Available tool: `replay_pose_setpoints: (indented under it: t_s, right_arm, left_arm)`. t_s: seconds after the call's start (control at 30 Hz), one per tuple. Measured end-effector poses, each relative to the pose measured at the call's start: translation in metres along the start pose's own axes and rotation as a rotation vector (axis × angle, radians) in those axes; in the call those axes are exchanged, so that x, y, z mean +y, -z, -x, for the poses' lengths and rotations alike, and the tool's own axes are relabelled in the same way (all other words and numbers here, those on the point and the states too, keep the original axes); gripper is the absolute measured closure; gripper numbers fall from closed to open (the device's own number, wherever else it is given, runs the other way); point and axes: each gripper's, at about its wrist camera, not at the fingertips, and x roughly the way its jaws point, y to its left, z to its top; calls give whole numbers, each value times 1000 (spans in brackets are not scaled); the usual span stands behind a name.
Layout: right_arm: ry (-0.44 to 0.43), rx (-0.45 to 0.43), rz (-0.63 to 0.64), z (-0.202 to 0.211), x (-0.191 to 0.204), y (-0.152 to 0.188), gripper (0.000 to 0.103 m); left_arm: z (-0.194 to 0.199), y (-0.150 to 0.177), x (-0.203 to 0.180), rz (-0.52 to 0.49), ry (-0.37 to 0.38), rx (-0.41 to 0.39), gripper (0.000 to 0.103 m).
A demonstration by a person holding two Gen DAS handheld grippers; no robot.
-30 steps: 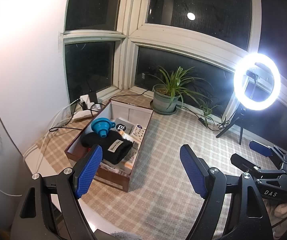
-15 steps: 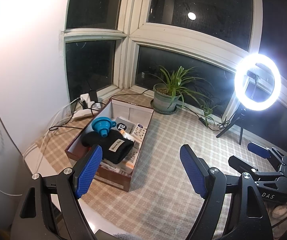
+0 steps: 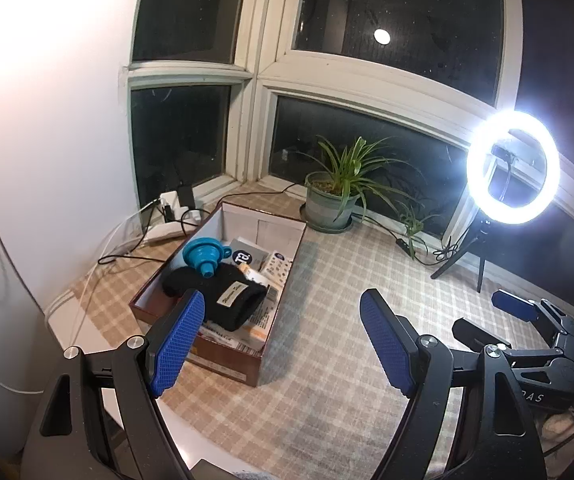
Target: Organize soft objects
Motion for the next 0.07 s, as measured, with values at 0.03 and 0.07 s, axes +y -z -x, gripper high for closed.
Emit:
replay_pose_setpoints:
  t_s: [0.03, 0.07]
  right_arm:
    - [-1, 0, 0, 0, 0, 0, 16]
    - [0, 0, 0, 0, 0, 0, 16]
  left_arm:
    - [0, 0, 0, 1, 2, 2, 23]
    - [0, 0, 0, 2, 1, 3, 23]
